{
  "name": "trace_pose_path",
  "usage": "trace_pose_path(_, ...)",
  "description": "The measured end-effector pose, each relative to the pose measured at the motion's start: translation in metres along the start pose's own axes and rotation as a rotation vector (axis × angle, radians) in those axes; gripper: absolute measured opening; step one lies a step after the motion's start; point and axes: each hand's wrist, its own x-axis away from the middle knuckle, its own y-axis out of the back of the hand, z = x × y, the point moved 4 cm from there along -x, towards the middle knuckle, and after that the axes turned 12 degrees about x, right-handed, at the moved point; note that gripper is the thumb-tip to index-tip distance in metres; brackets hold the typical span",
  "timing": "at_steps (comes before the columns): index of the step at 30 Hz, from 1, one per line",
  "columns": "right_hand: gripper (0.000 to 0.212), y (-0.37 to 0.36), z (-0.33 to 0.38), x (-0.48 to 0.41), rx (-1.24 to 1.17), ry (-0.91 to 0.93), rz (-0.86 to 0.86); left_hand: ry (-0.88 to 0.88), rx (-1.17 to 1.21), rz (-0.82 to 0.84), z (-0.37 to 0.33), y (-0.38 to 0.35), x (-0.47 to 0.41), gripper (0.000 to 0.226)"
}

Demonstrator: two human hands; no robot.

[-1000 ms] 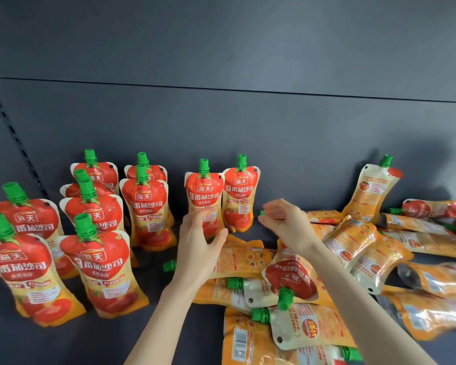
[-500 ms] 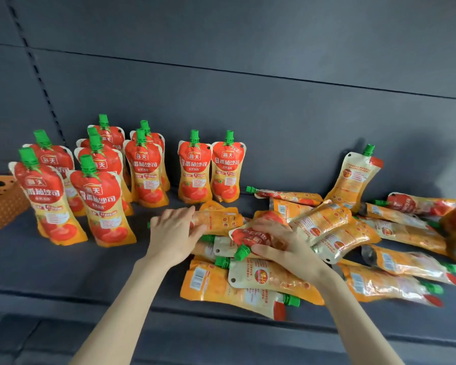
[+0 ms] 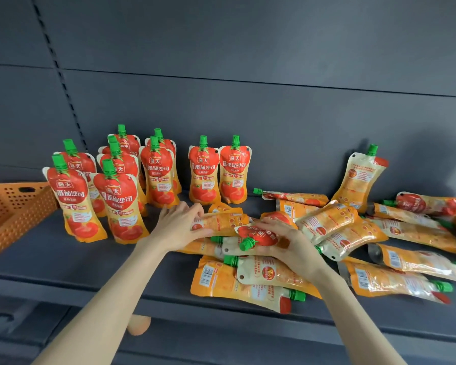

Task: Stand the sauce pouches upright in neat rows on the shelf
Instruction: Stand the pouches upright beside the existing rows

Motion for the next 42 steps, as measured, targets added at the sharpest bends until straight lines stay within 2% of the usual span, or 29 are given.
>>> trace_pose_path(5, 0.035, 0.001, 0.011, -0.003, -0.059, -0.018, -0.143, 0.059, 0.08, -0.031, -0.005, 0.013, 0.001, 0.075)
trace_pose_path(8, 0.024, 0.009, 0.021, -0.008, -0.134, -0.04, -0.257, 0.04, 0.016, -0.061, -0.015, 0.028, 0.0, 0.067)
trace_pose_path(10, 0.021, 0.016, 0.027, -0.012, -0.208, -0.054, -0.335, 0.02, 0.069, -0.072, -0.023, 0.037, -0.003, 0.058)
trace_pose_path(14, 0.014, 0.036, 0.039, -0.018, -0.337, -0.05, -0.475, 0.019, 0.36, 0.036, -0.029, 0.049, -0.013, 0.049)
trace_pose_path(17, 0.011, 0.051, 0.05, -0.023, -0.418, -0.025, -0.517, 0.001, 0.602, 0.174, -0.032, 0.053, -0.016, 0.017)
trace_pose_path(18, 0.011, 0.054, 0.054, -0.022, -0.435, -0.016, -0.525, 0.015, 0.704, 0.215, -0.034, 0.054, -0.015, 0.013)
trace_pose_path(21, 0.014, 0.06, 0.059, -0.02, -0.511, -0.002, -0.547, 0.098, 1.109, 0.297, -0.043, 0.056, -0.007, 0.019)
trace_pose_path(24, 0.017, 0.06, 0.057, -0.018, -0.603, -0.017, -0.54, 0.104, 1.458, 0.333, -0.05, 0.056, -0.002, 0.036)
trace_pose_path(26, 0.017, 0.057, 0.055, -0.019, -0.643, -0.039, -0.507, 0.026, 1.546, 0.381, -0.055, 0.054, 0.001, 0.039)
trace_pose_path(27, 0.018, 0.055, 0.053, -0.02, -0.656, -0.054, -0.492, -0.023, 1.515, 0.389, -0.056, 0.052, 0.002, 0.037)
trace_pose_path(29, 0.018, 0.051, 0.051, -0.022, -0.677, -0.082, -0.463, -0.071, 1.334, 0.297, -0.058, 0.043, 0.001, 0.031)
trace_pose_path(32, 0.021, 0.042, 0.046, -0.024, -0.684, -0.119, -0.406, -0.074, 1.1, -0.009, -0.059, 0.035, -0.006, 0.029)
trace_pose_path(35, 0.023, 0.026, 0.041, -0.023, -0.73, -0.161, -0.339, -0.169, 1.09, -0.212, -0.06, 0.027, -0.012, 0.034)
trace_pose_path(38, 0.021, 0.018, 0.041, -0.023, -0.732, -0.193, -0.295, -0.171, 1.104, -0.262, -0.065, 0.013, -0.019, 0.037)
trace_pose_path(42, 0.024, 0.023, 0.045, -0.028, -0.673, -0.182, -0.36, -0.206, 1.155, -0.433, -0.073, 0.012, -0.024, 0.033)
